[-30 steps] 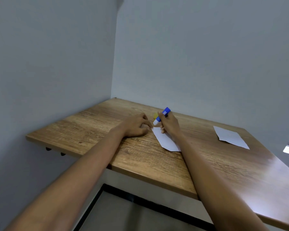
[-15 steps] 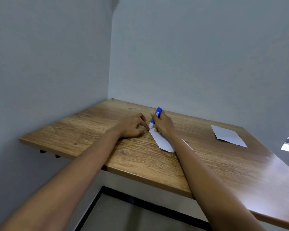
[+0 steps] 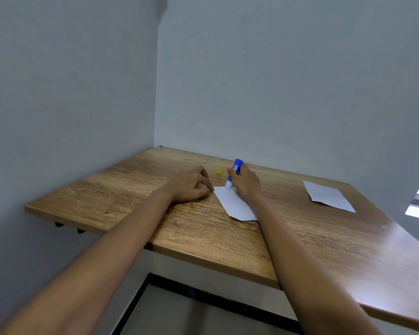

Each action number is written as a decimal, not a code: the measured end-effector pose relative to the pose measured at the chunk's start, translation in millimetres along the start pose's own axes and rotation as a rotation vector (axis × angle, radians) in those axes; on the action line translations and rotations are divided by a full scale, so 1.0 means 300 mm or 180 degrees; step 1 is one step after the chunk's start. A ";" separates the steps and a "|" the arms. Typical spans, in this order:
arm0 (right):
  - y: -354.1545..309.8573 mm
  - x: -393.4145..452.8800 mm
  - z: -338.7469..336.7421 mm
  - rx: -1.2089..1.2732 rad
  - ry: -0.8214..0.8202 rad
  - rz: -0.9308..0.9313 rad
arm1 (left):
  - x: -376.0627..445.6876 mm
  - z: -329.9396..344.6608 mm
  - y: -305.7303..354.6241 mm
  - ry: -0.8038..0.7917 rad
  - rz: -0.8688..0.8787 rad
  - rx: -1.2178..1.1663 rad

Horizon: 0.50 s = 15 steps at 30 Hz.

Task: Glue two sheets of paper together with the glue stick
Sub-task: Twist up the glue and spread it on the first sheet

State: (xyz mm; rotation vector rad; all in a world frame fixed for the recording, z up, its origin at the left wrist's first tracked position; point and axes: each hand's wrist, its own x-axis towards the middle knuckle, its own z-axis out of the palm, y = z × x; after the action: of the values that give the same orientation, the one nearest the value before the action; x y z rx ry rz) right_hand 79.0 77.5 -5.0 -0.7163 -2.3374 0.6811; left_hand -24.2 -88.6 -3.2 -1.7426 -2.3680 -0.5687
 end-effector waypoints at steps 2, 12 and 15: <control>0.015 0.004 -0.011 -0.0064 0.0091 0.0084 | 0.004 0.002 -0.003 0.0049 0.0033 -0.0001; 0.076 0.014 -0.061 -0.0332 0.0502 0.0525 | 0.010 0.008 -0.008 0.0099 0.0036 -0.0035; 0.096 0.015 -0.082 -0.0099 0.0651 0.0753 | 0.010 0.011 -0.014 0.0134 0.0031 -0.0116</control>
State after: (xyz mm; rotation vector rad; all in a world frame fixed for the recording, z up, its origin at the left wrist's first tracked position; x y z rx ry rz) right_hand 101.4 108.4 -3.9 -1.0377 -2.1006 0.6404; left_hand -28.8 -85.7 -6.1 -1.7384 -2.3339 -0.6444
